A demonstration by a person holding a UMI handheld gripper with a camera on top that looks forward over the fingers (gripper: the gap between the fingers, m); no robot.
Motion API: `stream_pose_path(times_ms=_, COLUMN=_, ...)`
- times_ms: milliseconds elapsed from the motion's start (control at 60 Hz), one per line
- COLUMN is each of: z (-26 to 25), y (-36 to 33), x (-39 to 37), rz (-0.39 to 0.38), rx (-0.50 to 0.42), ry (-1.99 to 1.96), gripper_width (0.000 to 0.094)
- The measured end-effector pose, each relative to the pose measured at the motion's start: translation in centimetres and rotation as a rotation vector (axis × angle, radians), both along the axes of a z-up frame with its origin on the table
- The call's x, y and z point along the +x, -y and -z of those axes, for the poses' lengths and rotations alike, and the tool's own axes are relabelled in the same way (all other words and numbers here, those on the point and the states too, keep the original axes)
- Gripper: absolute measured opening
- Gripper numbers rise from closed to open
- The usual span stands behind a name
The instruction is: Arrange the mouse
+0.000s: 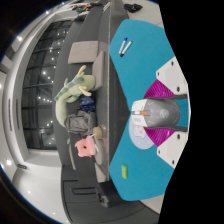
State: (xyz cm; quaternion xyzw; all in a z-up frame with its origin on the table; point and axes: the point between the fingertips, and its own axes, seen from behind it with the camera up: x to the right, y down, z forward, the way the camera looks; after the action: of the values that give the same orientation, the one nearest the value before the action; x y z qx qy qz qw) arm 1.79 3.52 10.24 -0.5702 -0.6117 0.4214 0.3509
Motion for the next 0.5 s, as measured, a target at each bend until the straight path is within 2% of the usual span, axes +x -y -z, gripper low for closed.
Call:
stream_pose_path(times_ms=50, z=-2.5, y=1.2, x=-1.9, rz=-0.007, rx=-0.03, ry=-0.042, gripper_width=0.0358)
stream_pose_path(times_ms=100, z=-3.9, y=2.6, x=-4.1, rz=-0.02, rx=-0.02, ry=-0.066, gripper_width=0.0356)
stream_pose_path(times_ms=183, z=-3.8, y=5.6, x=-7.9, rz=-0.037, rx=-0.032, ry=-0.059, gripper_width=0.0356)
stream_pose_path(times_ms=317, z=2.2, y=9.2, x=-13.1, rz=-0.064, rx=-0.054, ry=0.046, gripper_width=0.0357)
stream_pose_path(times_ms=500, z=10.8, y=10.5, x=-15.3, rz=-0.053, rx=0.037, ry=0.166, gripper_width=0.037)
